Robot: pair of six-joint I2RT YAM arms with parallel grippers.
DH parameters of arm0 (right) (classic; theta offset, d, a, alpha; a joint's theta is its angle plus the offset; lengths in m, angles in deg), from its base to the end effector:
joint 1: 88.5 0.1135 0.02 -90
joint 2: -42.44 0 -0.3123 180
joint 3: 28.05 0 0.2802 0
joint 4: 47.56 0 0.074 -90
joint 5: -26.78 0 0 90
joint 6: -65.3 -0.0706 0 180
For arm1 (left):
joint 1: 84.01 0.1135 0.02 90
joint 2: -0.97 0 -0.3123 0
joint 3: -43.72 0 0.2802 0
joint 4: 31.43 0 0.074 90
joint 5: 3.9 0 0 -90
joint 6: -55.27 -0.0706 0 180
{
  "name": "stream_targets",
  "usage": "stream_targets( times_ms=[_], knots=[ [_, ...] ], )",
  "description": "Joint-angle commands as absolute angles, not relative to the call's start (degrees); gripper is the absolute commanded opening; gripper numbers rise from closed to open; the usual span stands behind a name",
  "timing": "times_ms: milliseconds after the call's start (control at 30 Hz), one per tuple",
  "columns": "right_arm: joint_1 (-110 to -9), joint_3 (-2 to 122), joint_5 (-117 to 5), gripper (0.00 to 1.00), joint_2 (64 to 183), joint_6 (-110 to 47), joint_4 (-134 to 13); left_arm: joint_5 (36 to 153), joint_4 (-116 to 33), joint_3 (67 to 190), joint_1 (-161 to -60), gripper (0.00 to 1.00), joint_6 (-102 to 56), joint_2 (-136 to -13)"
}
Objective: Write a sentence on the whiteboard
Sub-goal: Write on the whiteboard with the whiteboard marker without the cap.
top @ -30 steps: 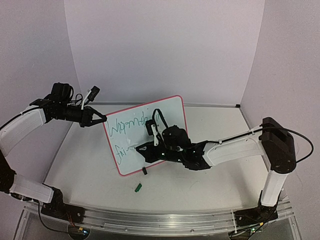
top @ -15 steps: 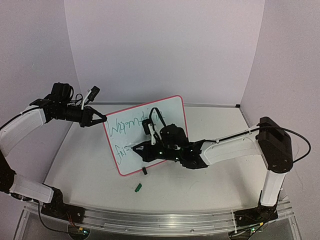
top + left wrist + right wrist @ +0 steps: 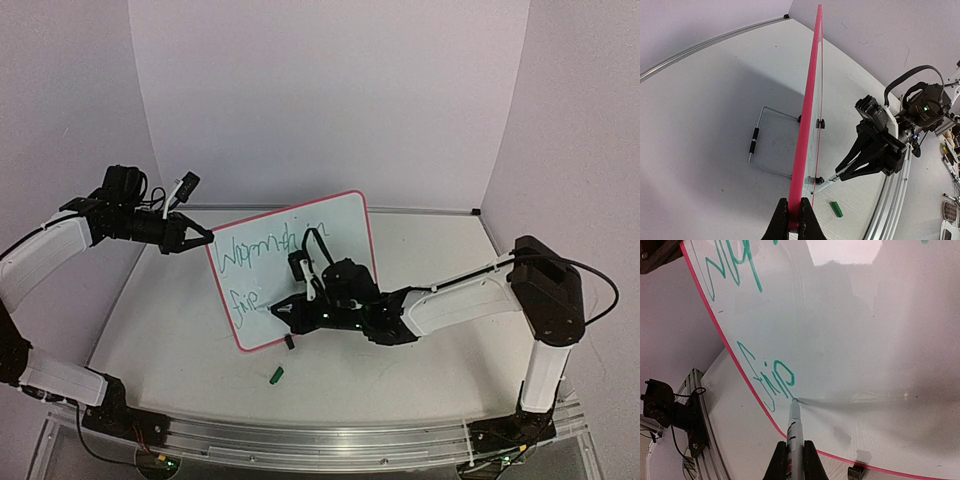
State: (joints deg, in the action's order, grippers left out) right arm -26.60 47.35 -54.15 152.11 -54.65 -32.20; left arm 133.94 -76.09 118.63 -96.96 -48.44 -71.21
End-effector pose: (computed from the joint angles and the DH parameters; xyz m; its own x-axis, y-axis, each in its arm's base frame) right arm 0.2222 0.4398 0.2032 -0.6022 -0.0812 -0.7942 -0.7394 0.4317 0.5166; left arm 0.2754 -0.1170 0.3430 -0.4696 0.2712 -0.8402 0.8226 0.4799 -0.3049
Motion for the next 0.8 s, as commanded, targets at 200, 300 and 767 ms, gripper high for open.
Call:
stream_targets(
  times_ms=[200,300,767],
  knots=[
    [-27.06,45.15,-59.63,0.00,146.94,-53.85,-31.18,132.52,-80.09,117.99,-99.24,0.00,-49.87,-73.61],
    [-27.06,44.16,-58.01,0.00,145.18,-53.37,-29.66,132.53,-80.09,118.06,-99.25,0.00,-49.86,-73.65],
    [-28.03,45.26,-57.07,0.00,147.84,-54.74,-29.41,132.53,-80.09,118.06,-99.40,0.00,-49.87,-73.86]
  ],
)
